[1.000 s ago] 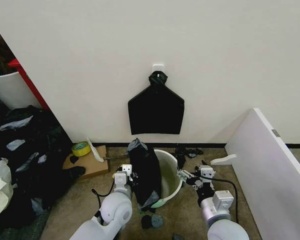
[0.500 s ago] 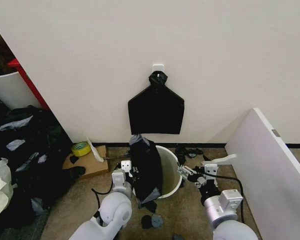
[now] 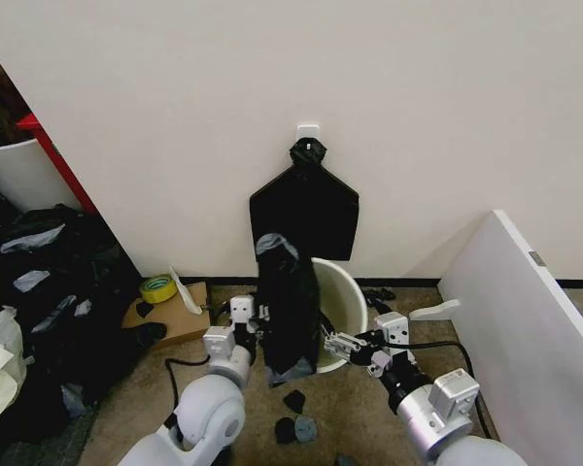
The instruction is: Place the garbage bag over the trash bin.
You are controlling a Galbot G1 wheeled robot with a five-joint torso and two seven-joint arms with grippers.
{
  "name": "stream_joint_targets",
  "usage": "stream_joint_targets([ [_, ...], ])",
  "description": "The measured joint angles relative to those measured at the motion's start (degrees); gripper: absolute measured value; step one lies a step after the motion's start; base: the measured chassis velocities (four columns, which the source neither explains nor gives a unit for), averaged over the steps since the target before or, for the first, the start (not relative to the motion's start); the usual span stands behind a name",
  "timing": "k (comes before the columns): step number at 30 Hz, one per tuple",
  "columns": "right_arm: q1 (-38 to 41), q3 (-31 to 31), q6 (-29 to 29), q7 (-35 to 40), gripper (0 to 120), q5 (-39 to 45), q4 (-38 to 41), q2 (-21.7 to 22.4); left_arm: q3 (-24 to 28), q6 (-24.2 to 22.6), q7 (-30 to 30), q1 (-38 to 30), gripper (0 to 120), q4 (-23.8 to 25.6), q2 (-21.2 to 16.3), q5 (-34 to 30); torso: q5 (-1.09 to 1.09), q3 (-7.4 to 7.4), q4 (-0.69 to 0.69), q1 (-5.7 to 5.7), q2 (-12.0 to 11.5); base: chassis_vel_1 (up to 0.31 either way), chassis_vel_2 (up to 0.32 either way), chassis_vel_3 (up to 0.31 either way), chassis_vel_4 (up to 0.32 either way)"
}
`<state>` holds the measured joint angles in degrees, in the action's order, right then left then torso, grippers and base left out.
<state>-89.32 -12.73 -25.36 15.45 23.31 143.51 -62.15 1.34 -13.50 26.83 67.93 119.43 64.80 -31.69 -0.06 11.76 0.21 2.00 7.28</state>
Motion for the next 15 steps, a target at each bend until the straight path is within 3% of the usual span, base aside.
stream_joint_targets([
  [15, 10.8, 5.5, -3.5, -1.3, 100, -4.0, -1.8, 1.4, -0.6, -0.2, -1.1, 3.3, 4, 0.9, 0.2, 6.9, 0.02, 0.0, -0.02, 0.0, 0.0, 0.0, 0.0, 0.0, 0.0],
])
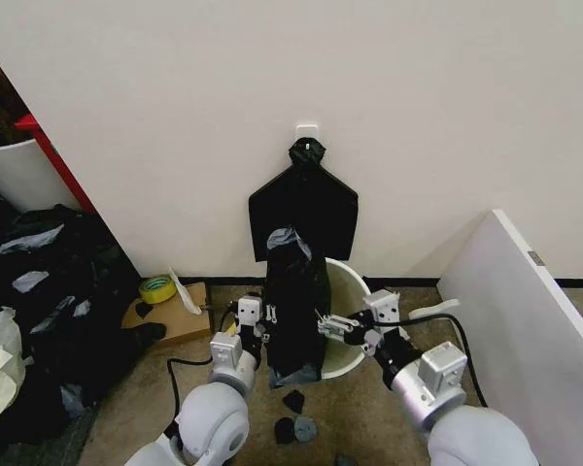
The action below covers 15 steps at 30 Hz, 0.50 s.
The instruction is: Place the garbage bag over the trash bin.
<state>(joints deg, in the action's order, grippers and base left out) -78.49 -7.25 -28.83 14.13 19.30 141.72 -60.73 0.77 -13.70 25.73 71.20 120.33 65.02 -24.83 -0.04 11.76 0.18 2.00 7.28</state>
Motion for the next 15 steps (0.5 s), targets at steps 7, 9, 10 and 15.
stream_joint_targets([
  [7, 2.8, 1.6, -0.9, 0.2, 100, 1.2, -3.1, -0.5, 0.0, 0.1, -0.6, 0.7, 4, -0.2, 0.3, 1.5, 0.0, 0.0, 0.0, 0.0, 0.0, 0.0, 0.0, 0.0, 0.0],
  [9, 3.5, 2.3, -1.1, 0.5, 100, 1.2, -4.1, -0.7, -0.1, 0.1, -0.8, 1.0, 4, -0.2, 0.4, 1.9, 0.0, 0.0, 0.01, 0.0, 0.0, 0.0, 0.0, 0.0, 0.0],
  [10, 3.9, 2.6, -1.1, 0.6, 100, 1.1, -4.4, -0.9, -0.1, 0.1, -0.8, 1.2, 4, -0.2, 0.4, 2.1, 0.0, 0.0, 0.01, 0.0, 0.0, 0.0, 0.0, 0.0, 0.0],
  [15, 6.6, 5.0, -1.5, 1.6, 93, 0.4, -6.2, -1.7, -0.3, 0.1, -1.2, 1.9, 4, 0.1, 0.4, 2.7, 0.0, 0.0, 0.0, 0.0, 0.0, 0.0, 0.0, 0.0, 0.0],
])
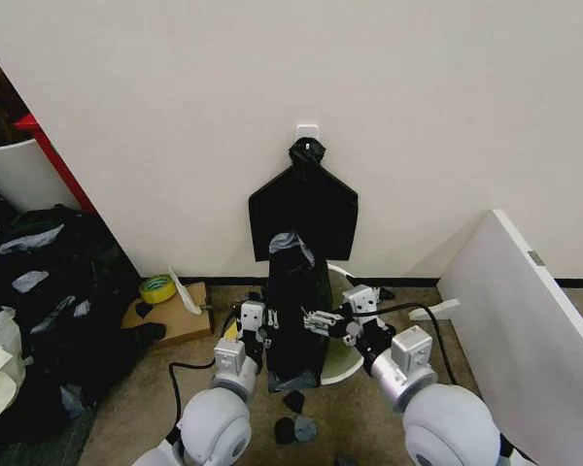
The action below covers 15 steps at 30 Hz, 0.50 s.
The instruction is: Place the garbage bag over the trash bin.
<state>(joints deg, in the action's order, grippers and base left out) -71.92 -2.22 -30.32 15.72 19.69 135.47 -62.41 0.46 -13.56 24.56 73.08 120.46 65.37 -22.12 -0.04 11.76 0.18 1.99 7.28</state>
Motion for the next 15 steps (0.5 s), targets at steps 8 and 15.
stream_joint_targets([
  [8, 1.0, 1.1, -0.1, -0.4, 66, -4.3, -2.8, -1.2, -1.0, 0.1, -0.7, 0.6, 4, 1.1, -0.5, 0.2, 0.0, 0.0, 0.0, -0.01, 0.0, 0.0, 0.0, 0.0, 0.0],
  [15, 0.7, 0.1, -0.2, -0.3, 41, -4.9, -3.3, -0.7, -1.8, 0.3, -1.1, 0.8, 4, 1.6, -1.5, 0.3, -0.01, 0.0, 0.01, -0.01, 0.0, 0.0, 0.0, 0.0, 0.0],
])
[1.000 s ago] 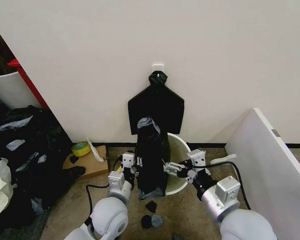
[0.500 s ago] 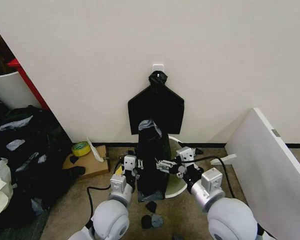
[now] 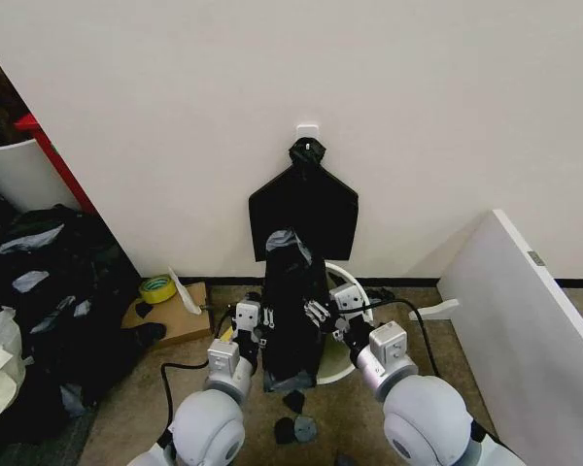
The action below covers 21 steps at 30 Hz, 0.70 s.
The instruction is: Place the garbage bag over the trash bin.
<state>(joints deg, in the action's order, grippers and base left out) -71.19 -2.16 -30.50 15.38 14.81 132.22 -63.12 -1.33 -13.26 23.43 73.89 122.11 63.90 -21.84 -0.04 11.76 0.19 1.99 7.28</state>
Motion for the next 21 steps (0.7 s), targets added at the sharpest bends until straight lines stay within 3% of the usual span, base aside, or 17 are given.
stream_joint_targets([
  [11, 0.4, -0.9, -2.3, 2.4, 0, 5.9, -0.5, -0.2, -0.7, 0.7, -0.5, 1.2, 4, 0.6, 0.2, 1.5, 0.0, 0.0, 0.01, 0.0, 0.0, 0.0, 0.0, 0.0, 0.0],
  [21, -0.7, -2.5, -1.0, 3.7, 0, 9.1, 1.7, 0.4, -1.6, 1.7, -1.4, 2.0, 4, 1.1, -0.3, 1.9, 0.01, 0.0, 0.0, 0.0, 0.0, 0.0, 0.0, 0.0, 0.0],
])
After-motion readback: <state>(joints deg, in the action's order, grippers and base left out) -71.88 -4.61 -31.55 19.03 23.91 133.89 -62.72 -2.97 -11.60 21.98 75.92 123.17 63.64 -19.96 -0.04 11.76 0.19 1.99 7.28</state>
